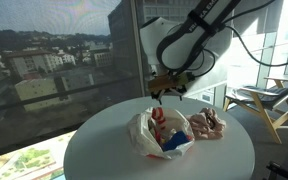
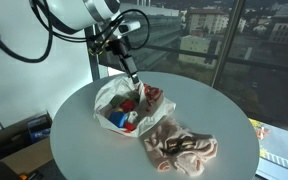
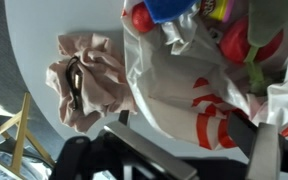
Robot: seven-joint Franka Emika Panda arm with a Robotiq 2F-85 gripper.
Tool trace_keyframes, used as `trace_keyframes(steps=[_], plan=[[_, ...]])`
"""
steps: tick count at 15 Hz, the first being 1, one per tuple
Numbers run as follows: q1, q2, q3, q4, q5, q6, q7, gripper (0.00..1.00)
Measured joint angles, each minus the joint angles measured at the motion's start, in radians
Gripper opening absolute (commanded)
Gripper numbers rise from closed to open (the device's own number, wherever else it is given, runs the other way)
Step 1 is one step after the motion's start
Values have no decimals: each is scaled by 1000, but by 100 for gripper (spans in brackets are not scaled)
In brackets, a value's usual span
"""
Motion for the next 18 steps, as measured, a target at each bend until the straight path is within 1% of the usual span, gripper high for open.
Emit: trace_keyframes(steps=[3,6,8,11,14,15,16,18], plan=[[29,129,5,83,32,9,-65,100],[32,262,1,157,93,30,-165,100],[35,338,-8,200,114,61,-221,100],[55,429,-31,265,117,142,-277,100],[75,494,-51,316,147,182,-332,100],[76,514,-53,327,168,186,-355,75],[76,532,-55,336,191,189,-380,75],[76,557,-57,349,236,193,-423,59]])
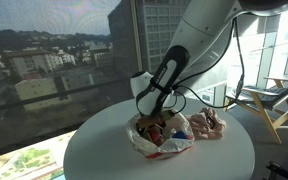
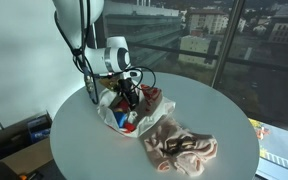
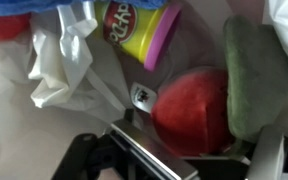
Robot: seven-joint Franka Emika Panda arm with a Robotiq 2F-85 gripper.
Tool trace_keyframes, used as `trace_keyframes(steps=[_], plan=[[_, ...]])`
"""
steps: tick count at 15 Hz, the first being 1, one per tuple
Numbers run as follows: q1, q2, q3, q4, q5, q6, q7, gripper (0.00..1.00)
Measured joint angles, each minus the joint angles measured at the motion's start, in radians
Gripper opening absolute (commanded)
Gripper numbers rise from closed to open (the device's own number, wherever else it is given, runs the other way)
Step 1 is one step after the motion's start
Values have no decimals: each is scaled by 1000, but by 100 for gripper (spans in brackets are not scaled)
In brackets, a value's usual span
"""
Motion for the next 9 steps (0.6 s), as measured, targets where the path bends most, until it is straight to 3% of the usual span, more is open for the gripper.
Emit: trace_keyframes(steps=[6,9], plan=[[26,6,-20,26,78,-41,-52,15],[75,-8,-64,39,68,-104,-50,6]])
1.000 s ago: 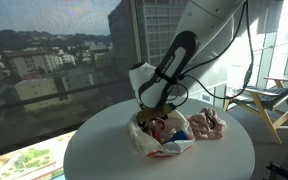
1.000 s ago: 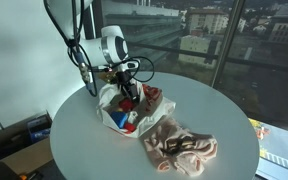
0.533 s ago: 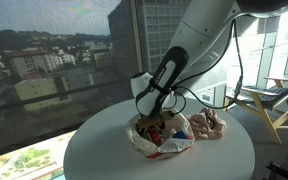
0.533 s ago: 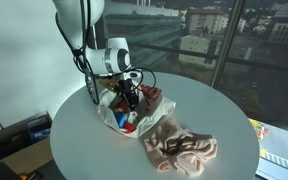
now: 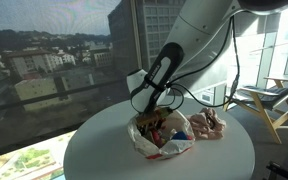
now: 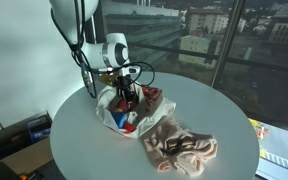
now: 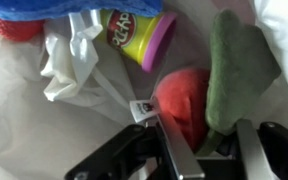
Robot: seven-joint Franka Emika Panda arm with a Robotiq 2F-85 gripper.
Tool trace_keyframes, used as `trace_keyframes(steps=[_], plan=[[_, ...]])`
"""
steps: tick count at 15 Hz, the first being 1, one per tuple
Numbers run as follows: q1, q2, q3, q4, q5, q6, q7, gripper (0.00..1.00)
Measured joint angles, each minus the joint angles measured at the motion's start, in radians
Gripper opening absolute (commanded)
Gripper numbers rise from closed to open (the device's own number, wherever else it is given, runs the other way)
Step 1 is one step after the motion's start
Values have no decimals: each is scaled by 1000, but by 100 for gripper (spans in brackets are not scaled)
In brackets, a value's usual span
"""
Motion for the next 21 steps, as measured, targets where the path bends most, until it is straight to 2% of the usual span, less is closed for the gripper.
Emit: trace_keyframes(steps=[2,5,9,13,16,18,21], plan=[[43,-10,-37,12,-40,-50,9,9],[91,-32,-68,35,-103,-144,22,8],[116,-60,-68,98,-136,-443,-4,9],[115,-80,-62,188,-173,-748,-47,9],[103,-81,-77,261,-243,-913,-12,9],[81,-81,-94,288,-288,-969,35,9],[28,-81,-121,293,-337,-980,128,11]])
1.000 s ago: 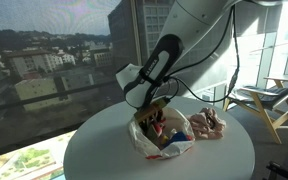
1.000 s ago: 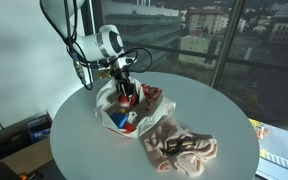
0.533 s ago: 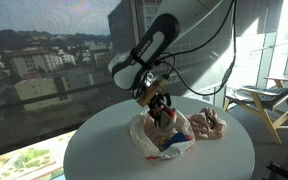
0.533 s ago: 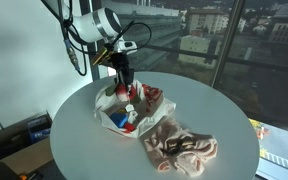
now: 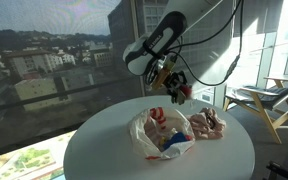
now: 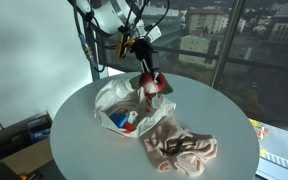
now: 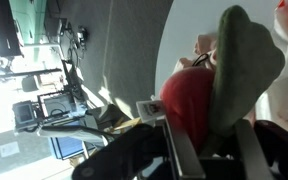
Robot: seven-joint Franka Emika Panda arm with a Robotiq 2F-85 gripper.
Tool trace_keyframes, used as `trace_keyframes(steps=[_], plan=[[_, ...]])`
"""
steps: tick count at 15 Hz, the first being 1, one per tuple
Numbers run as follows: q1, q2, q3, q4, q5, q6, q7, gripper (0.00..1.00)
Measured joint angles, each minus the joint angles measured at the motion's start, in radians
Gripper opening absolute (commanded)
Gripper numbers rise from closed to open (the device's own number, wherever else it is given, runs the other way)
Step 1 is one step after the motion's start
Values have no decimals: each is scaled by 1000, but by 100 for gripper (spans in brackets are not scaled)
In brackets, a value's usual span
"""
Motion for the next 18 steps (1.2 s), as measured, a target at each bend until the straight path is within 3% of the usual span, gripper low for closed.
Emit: trace_keyframes(steps=[4,11,12,14,18], plan=[[-90,1,-18,-15,-20,44,159,10],[-223,1,-25,-102,-19,320,455,11],[-233,1,-28,-117,-19,366,499,37],[-244,1,-35,-140,-17,439,588,39],[-246,-8,-44,-185,-14,572,749,71]])
